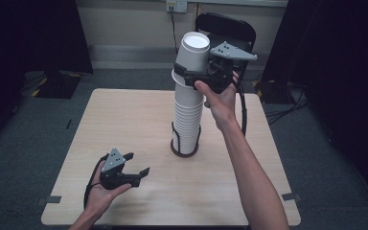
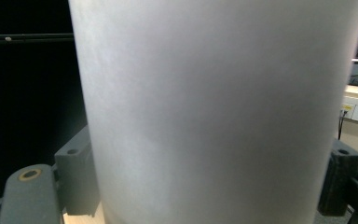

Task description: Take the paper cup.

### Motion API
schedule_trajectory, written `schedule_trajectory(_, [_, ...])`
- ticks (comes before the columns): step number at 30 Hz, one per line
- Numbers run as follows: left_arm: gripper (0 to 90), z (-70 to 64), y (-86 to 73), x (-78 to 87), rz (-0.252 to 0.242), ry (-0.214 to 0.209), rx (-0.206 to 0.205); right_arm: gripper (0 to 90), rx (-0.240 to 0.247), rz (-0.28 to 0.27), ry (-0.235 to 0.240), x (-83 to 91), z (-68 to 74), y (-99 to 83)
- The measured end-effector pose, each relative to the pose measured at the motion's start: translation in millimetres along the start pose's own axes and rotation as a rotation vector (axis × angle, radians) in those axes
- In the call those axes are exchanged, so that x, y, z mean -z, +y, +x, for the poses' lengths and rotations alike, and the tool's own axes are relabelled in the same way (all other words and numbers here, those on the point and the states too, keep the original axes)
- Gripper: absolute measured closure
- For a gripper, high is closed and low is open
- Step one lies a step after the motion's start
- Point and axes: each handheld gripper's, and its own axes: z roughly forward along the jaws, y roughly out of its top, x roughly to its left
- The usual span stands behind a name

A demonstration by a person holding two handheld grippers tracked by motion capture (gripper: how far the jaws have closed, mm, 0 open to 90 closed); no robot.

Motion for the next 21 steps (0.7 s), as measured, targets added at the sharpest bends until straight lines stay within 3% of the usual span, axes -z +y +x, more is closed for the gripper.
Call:
schedule_trajectory(14, [16.3, 0.9, -0.1, -0.1, 0.005, 0.004, -0.002, 16.6, -0.029, -0.09, -0.008, 6.7, -2.6, 15.4])
schedule_trajectory(21, [17.8, 0.1, 0.0, 0.0, 0.001, 0.003, -0.017, 16.6, -0.036, -0.102, -0.034, 15.1, -9.0, 20.5])
